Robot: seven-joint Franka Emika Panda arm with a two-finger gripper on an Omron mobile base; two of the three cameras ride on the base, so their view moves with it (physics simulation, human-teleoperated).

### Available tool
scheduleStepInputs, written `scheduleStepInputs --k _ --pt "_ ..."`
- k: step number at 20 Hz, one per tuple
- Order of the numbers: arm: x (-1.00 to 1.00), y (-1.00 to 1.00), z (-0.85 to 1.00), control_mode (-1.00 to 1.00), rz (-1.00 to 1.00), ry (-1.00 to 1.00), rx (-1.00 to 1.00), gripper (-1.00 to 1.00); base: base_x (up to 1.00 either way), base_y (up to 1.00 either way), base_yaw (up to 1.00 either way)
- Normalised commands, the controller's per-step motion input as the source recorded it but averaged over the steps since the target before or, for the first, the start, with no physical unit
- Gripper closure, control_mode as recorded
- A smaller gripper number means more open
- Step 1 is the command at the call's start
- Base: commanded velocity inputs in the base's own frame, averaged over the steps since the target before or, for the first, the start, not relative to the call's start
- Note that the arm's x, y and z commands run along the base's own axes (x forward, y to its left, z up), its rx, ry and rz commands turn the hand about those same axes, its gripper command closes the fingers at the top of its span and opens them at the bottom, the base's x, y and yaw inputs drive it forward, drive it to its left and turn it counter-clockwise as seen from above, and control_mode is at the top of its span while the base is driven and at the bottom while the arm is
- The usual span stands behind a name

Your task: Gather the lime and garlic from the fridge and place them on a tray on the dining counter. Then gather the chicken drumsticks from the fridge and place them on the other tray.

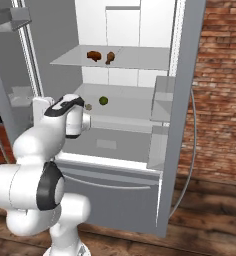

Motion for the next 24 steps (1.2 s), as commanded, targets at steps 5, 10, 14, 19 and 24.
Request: scheduleStepInputs --k 5,10,14,19,24 --pt "-0.07 1.0 -0.07 -1.0 0.14 0.0 0.1 1.0 0.0 0.0 0.0" --pt "-0.08 0.9 0.33 -1.0 0.08 -0.04 0.02 1.0 0.0 0.0 0.0" --pt "-0.22 -0.17 0.04 -1.0 0.0 -0.05 0.05 1.0 0.0 0.0 0.0" --pt "-0.58 -0.97 0.76 -1.0 -0.1 -0.11 0.14 1.0 0.0 0.0 0.0" --pt "-0.15 -1.0 0.68 -1.0 -0.21 -0.01 0.09 1.0 0.0 0.0 0.0"
